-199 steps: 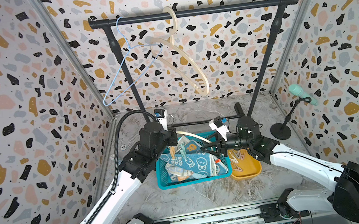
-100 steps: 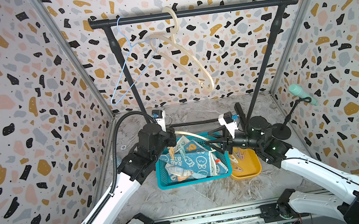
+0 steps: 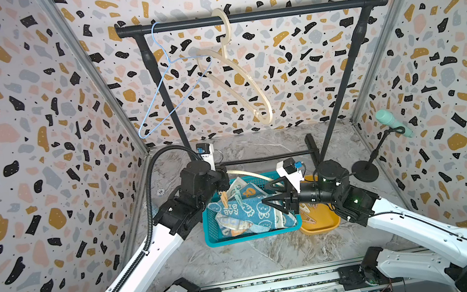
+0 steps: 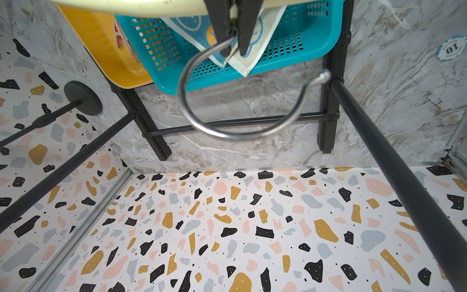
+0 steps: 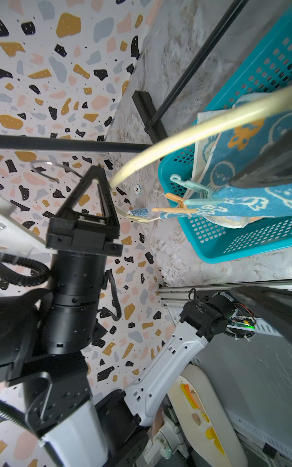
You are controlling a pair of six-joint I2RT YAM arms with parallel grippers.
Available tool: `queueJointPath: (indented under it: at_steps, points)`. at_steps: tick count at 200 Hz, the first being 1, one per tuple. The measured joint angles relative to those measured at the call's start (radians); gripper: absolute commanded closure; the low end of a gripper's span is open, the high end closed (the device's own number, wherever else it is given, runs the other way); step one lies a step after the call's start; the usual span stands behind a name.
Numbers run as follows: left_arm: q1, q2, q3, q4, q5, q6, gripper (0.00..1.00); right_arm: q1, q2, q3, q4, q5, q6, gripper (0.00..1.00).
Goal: Remove the clothespins securing towels to the hanger
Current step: Pick up the hanger from the clothesline, then remove the clothespin from the hanger.
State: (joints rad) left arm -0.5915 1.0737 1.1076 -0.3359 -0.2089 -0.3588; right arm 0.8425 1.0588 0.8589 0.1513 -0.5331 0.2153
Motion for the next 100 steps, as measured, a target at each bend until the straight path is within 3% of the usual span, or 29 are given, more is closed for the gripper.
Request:
queueJointPath:
  at_steps: [100]
  points:
    - [0.000, 0.008, 0.000, -0.002, 0.013, -0.021, 1.00, 0.161, 0.261, 0.079, -0.009, 0.194, -0.022, 0.38]
